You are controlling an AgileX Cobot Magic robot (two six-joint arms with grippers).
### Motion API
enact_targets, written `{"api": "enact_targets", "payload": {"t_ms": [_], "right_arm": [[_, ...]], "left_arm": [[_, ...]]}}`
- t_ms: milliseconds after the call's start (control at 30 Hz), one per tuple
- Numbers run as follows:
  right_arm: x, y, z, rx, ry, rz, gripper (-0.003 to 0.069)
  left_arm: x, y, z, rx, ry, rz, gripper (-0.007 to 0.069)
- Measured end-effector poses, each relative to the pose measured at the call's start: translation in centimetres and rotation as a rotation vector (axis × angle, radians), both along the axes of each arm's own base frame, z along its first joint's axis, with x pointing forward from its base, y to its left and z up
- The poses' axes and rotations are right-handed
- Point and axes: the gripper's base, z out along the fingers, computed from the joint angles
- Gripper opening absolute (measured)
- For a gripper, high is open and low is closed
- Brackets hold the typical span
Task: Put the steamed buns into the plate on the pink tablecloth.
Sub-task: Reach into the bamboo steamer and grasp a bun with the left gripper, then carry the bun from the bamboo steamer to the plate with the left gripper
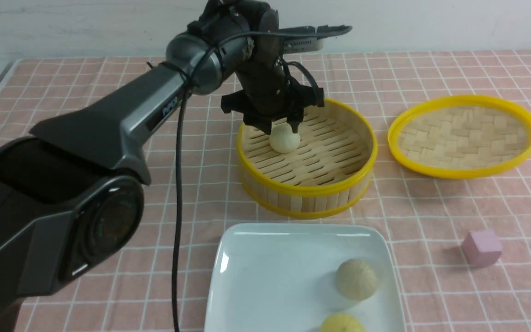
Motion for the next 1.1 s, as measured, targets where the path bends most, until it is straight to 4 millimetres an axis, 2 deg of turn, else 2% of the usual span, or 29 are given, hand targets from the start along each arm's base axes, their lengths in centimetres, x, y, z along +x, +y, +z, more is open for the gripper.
{"api": "enact_targets", "payload": {"t_ms": [100,133,167,233,333,400,433,467,533,567,600,633,700,800,900,1033,1067,1100], "right_arm": [[0.0,0.0,0.0,0.003,-0.005,0.001,0.0012],[0.0,0.0,0.0,0.003,-0.005,0.001,0.0013],[0.0,0.0,0.0,0.003,-0.005,0.001,0.0012],[0.0,0.0,0.0,0.003,-0.005,0.001,0.0015],[0.0,0.0,0.0,0.003,-0.005,0.001,0.0015],[0.0,0.0,0.0,0.003,-0.005,0.001,0.0020],[0.0,0.0,0.0,0.003,-0.005,0.001,0.0020],[0.0,0.0,0.0,0.003,-0.005,0.001,0.0023],[0.0,0.0,0.0,0.003,-0.005,0.001,0.0027],[0.0,0.0,0.0,0.003,-0.005,0.001,0.0029],[0.0,0.0,0.0,0.003,-0.004,0.001,0.0029],[0.0,0.0,0.0,0.003,-0.005,0.001,0.0032],[0.0,0.0,0.0,0.003,-0.006,0.001,0.0035],[0.0,0.0,0.0,0.003,-0.006,0.001,0.0038],[0.0,0.0,0.0,0.003,-0.006,0.001,0.0042],[0.0,0.0,0.0,0.004,-0.005,0.000,0.0048],[0.0,0.0,0.0,0.004,-0.005,0.001,0.0048],[0.0,0.0,0.0,0.004,-0.006,0.001,0.0049]], "left_arm": [[0.4,-0.1,-1.5,0.013,0.012,0.009,0.0264],[0.4,-0.1,-1.5,0.013,0.012,0.009,0.0255],[0.4,-0.2,-1.8,0.014,0.017,0.011,0.0158],[0.4,-0.2,-1.5,0.019,0.015,0.002,0.0068],[0.1,0.0,-0.1,0.033,0.013,-0.020,0.0032],[-0.8,0.6,4.7,0.026,-0.023,-0.056,0.0027],[-1.0,0.8,5.1,0.028,-0.023,-0.059,0.0027],[-2.0,1.4,9.2,0.019,-0.091,-0.095,0.0027],[-4.2,2.7,15.7,-0.010,-0.247,-0.151,0.0027],[-6.6,4.3,20.7,-0.036,-0.360,-0.172,0.0027],[-6.9,4.6,21.3,-0.039,-0.375,-0.173,0.0027],[-9.1,5.8,24.6,-0.065,-0.448,-0.178,0.0027],[-12.9,8.2,28.9,-0.100,-0.535,-0.167,0.0027],[-17.1,10.5,30.9,-0.128,-0.540,-0.162,0.0029],[-19.9,11.4,28.8,-0.141,-0.410,-0.193,0.0030],[-21.5,11.5,21.6,-0.117,-0.128,-0.207,0.0030],[-22.1,11.3,16.7,-0.113,0.023,-0.200,0.0030],[-22.2,11.0,15.1,-0.121,0.054,-0.196,0.0030]]}}
